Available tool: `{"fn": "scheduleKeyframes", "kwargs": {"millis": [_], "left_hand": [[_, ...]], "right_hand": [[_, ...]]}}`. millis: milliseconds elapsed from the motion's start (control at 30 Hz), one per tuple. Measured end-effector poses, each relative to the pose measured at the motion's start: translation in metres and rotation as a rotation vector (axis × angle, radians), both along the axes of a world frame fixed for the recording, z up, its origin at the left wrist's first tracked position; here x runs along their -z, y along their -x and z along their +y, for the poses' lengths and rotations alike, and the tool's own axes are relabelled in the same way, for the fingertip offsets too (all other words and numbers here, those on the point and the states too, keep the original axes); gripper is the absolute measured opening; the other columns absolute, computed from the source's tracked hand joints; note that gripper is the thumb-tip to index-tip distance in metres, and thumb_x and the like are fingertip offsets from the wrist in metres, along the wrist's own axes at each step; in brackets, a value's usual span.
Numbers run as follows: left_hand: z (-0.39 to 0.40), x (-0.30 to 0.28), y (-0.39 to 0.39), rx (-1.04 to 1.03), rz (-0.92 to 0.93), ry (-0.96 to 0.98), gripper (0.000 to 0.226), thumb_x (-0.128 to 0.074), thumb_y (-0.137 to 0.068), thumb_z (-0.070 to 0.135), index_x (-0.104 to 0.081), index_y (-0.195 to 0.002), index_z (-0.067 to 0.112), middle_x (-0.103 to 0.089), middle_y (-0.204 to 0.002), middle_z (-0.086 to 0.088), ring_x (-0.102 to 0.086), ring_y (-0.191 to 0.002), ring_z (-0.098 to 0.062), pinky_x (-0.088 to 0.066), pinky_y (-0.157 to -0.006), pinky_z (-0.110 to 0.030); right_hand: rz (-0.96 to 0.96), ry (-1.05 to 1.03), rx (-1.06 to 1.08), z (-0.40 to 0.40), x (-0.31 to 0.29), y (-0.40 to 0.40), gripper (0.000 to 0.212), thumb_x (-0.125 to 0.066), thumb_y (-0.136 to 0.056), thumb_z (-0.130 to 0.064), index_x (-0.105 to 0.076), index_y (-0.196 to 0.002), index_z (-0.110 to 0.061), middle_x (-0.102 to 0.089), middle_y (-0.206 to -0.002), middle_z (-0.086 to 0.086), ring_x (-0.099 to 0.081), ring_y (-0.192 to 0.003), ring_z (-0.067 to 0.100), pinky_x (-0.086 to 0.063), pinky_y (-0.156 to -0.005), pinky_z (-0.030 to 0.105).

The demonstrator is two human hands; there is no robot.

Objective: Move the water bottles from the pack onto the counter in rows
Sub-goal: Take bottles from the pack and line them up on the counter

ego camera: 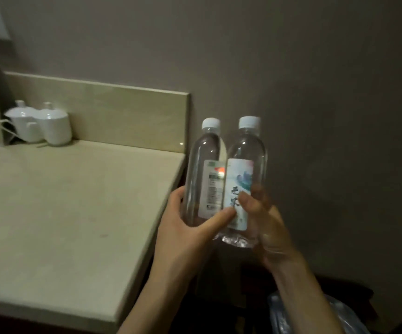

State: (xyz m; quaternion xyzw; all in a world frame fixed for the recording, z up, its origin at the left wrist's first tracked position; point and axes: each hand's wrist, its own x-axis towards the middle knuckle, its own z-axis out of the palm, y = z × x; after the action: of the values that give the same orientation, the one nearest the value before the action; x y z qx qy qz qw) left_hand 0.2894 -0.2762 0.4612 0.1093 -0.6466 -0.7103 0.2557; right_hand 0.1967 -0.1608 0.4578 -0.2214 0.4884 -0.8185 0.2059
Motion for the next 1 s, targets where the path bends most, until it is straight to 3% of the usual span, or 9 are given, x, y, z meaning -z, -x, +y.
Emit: {"fn": "scheduleKeyframes", "kwargs": {"millis": [67, 200, 333, 400, 467, 633, 767, 900, 1000], "left_hand": [[-0.024, -0.012, -0.011, 0.025, 0.003, 0.063, 0.055, -0.082, -0.071, 0.033, -0.055, -0.119, 0.033, -0.072, -0.105, 0.007, -0.072, -0.092, -0.006, -0.06, -0.069, -0.021], [-0.075, -0.025, -0.025, 0.137, -0.066, 0.198, 0.045, -0.079, -0.076, 0.033, -0.052, -0.108, 0.048, -0.069, -0.104, 0.011, -0.07, -0.091, -0.001, -0.056, -0.063, -0.014], [-0.119, -0.035, -0.026, 0.134, -0.183, 0.411, 0.067, -0.079, -0.06, 0.051, -0.054, -0.12, 0.039, -0.069, -0.107, 0.012, -0.065, -0.101, -0.002, -0.055, -0.083, -0.03], [-0.133, -0.036, -0.021, 0.079, -0.231, 0.447, 0.077, -0.075, -0.052, 0.05, -0.054, -0.124, 0.032, -0.071, -0.108, 0.012, -0.064, -0.105, -0.005, -0.055, -0.089, -0.037], [-0.148, -0.036, -0.016, 0.093, -0.253, 0.401, 0.072, -0.075, -0.057, 0.031, -0.052, -0.125, 0.027, -0.072, -0.109, 0.008, -0.069, -0.101, -0.009, -0.059, -0.086, -0.037], [-0.177, -0.031, -0.006, 0.01, -0.155, 0.279, 0.061, -0.07, -0.061, 0.01, -0.058, -0.121, 0.016, -0.073, -0.107, -0.002, -0.072, -0.095, -0.008, -0.057, -0.068, -0.017], [-0.208, -0.029, 0.005, -0.018, -0.138, 0.313, 0.036, -0.071, -0.078, 0.003, -0.068, -0.114, 0.005, -0.077, -0.099, -0.005, -0.073, -0.093, -0.011, -0.056, -0.071, -0.015], [-0.238, -0.023, 0.017, -0.061, -0.158, 0.297, 0.057, -0.074, -0.063, 0.023, -0.066, -0.119, 0.013, -0.074, -0.107, -0.004, -0.069, -0.105, -0.021, -0.057, -0.09, -0.039], [-0.261, -0.025, 0.025, -0.083, -0.102, 0.279, 0.057, -0.071, -0.071, 0.002, -0.055, -0.123, 0.018, -0.067, -0.11, -0.002, -0.068, -0.102, -0.019, -0.058, -0.081, -0.034]], "right_hand": [[0.056, -0.02, -0.052, -0.016, -0.015, -0.007, 0.074, -0.09, -0.054, -0.038, -0.065, -0.117, -0.006, -0.07, -0.114, 0.021, -0.07, -0.1, 0.036, -0.06, -0.079, 0.044], [0.158, -0.093, -0.147, -0.043, -0.031, -0.009, 0.04, -0.082, -0.063, -0.033, -0.076, -0.1, -0.019, -0.074, -0.103, 0.01, -0.073, -0.093, 0.026, -0.059, -0.071, 0.032], [0.298, -0.18, -0.15, -0.066, -0.033, 0.0, 0.032, -0.069, -0.07, -0.026, -0.074, -0.101, -0.023, -0.074, -0.105, 0.004, -0.07, -0.101, 0.023, -0.059, -0.085, 0.038], [0.347, -0.225, -0.189, -0.082, -0.037, 0.007, 0.034, -0.069, -0.073, -0.022, -0.071, -0.107, -0.022, -0.072, -0.11, 0.006, -0.067, -0.107, 0.028, -0.052, -0.093, 0.05], [0.387, -0.247, -0.212, -0.1, -0.038, 0.013, 0.038, -0.072, -0.072, -0.022, -0.068, -0.11, -0.019, -0.07, -0.112, 0.009, -0.064, -0.11, 0.034, -0.046, -0.097, 0.057], [0.404, -0.26, -0.277, -0.151, -0.037, 0.023, 0.046, -0.062, -0.063, 0.0, -0.065, -0.107, -0.013, -0.073, -0.098, 0.003, -0.069, -0.094, 0.017, -0.055, -0.074, 0.023], [0.375, -0.279, -0.25, -0.189, -0.026, 0.023, 0.051, -0.058, -0.06, -0.004, -0.063, -0.11, -0.012, -0.069, -0.102, 0.009, -0.062, -0.092, 0.02, -0.047, -0.073, 0.032], [0.335, -0.313, -0.202, -0.219, -0.026, 0.027, 0.056, -0.057, -0.055, -0.009, -0.061, -0.111, -0.007, -0.067, -0.109, 0.015, -0.059, -0.094, 0.021, -0.043, -0.071, 0.03], [0.318, -0.322, -0.156, -0.244, -0.026, 0.03, 0.058, -0.057, -0.054, -0.01, -0.057, -0.112, -0.008, -0.065, -0.108, 0.017, -0.06, -0.097, 0.025, -0.044, -0.072, 0.031]]}}
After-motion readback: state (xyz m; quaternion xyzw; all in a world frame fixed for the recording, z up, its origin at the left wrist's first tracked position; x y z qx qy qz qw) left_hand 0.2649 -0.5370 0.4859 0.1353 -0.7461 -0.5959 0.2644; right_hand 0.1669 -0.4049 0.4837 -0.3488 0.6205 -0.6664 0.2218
